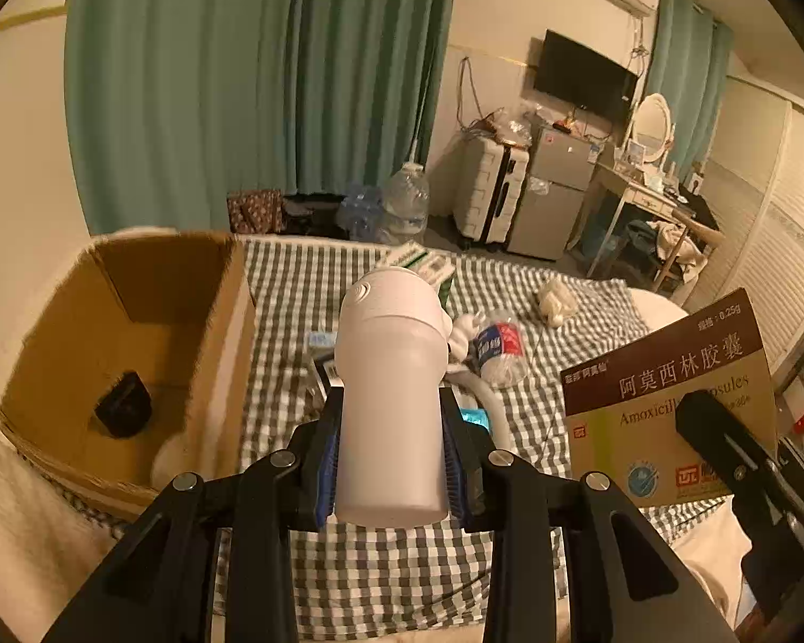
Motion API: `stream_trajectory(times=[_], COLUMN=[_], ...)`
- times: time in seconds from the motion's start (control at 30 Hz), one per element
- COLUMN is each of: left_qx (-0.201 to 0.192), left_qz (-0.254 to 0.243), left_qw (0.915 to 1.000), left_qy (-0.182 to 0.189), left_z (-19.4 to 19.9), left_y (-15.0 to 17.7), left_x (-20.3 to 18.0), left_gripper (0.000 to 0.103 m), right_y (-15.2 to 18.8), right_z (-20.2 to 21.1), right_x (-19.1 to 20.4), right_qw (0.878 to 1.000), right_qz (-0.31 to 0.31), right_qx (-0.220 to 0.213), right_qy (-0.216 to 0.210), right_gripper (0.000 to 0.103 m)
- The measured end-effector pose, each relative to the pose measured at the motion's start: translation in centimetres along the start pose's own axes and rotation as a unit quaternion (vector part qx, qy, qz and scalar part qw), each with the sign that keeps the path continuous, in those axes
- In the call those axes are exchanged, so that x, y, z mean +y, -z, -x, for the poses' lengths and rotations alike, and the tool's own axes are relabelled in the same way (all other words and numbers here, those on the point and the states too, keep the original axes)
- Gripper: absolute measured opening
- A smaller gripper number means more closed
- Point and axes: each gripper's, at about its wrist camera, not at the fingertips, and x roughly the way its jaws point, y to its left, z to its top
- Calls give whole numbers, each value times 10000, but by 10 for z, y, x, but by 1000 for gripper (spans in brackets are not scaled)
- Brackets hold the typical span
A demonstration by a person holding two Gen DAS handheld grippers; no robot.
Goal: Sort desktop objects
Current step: 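Carry the amoxicillin box and white cup over the cardboard box with both grippers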
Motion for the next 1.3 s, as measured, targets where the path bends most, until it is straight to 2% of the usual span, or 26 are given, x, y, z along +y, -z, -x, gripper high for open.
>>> stream_trajectory(times=[0.1, 0.3, 0.53, 0.67, 0.93, 1.17, 1.3], left_qx=[-115, -249, -431, -537, -615, -269, -249], left_qz=[28, -36, -432, -624, -398, 146, 362], left_qw=[9997, 9994, 9981, 9963, 9965, 9986, 9980], left_qy=[236, 240, -100, -228, -401, -438, -465], left_z=[18, 41, 63, 71, 56, 12, 2], left_y=[-12, -41, -77, -90, -67, -38, -27], left_x=[7, 26, 53, 77, 139, 201, 225], left_gripper=[33, 33, 33, 32, 33, 33, 33], right_y=[-7, -23, -47, -56, -54, -36, -25], right_z=[14, 40, 45, 38, -3, -39, -57], right_x=[14, 34, 61, 77, 122, 167, 196], right_qw=[9999, 9980, 9955, 9945, 9934, 9918, 9903], right_qz=[92, 64, 217, 275, 534, 851, 951], right_qx=[-123, -533, -772, -764, -498, -76, 110], right_qy=[-76, -348, -508, -660, -886, -954, -1002], right_gripper=[29, 29, 29, 29, 29, 29, 29])
